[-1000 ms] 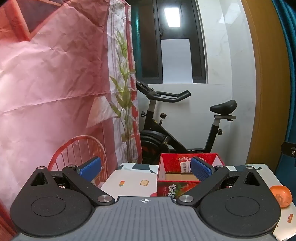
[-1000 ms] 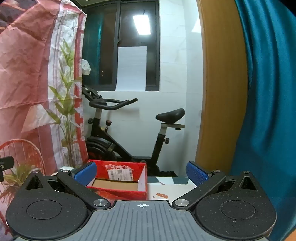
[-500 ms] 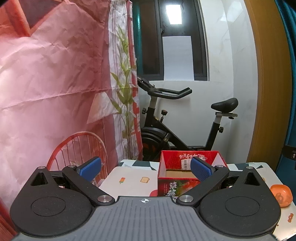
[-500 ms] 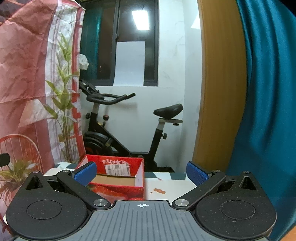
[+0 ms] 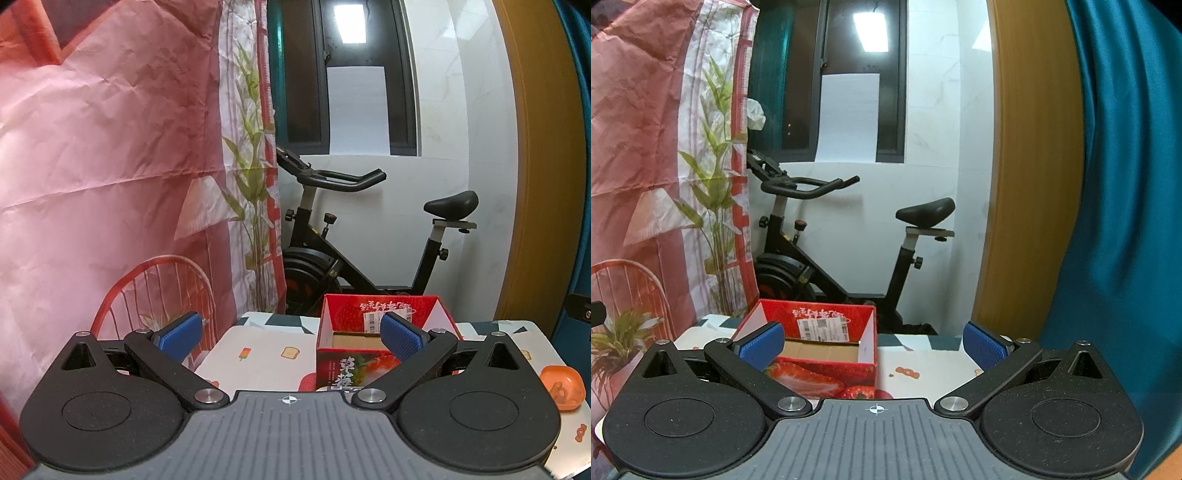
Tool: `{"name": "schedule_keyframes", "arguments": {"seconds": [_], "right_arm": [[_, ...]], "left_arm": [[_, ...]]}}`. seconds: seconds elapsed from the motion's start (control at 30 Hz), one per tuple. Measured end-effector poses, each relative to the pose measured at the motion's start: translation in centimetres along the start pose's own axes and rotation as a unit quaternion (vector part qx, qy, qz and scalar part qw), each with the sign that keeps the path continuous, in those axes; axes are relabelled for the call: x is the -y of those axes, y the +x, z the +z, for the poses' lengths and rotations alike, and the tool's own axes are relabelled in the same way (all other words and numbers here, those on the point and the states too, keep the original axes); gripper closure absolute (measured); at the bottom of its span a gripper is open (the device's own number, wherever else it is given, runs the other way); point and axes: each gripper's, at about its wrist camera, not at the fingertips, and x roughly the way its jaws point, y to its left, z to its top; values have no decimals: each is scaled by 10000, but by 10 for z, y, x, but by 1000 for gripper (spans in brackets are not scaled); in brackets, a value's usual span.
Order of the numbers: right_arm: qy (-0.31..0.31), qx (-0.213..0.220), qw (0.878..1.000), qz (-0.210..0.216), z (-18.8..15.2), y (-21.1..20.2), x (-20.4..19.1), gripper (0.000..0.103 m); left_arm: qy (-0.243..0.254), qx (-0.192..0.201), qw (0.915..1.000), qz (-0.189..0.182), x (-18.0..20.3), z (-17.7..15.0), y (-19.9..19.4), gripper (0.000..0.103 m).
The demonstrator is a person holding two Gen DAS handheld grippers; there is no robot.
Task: Organize soft objects
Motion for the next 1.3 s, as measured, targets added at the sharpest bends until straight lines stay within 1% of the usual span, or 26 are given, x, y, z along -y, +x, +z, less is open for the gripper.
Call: {"name": "schedule_keyframes", "arguments": {"seconds": [1.3], "right_arm": [[38,26,10000,-10,-1,2,4,0]], "left_arm": [[43,14,10000,1,2,-3,-1,0]]}}
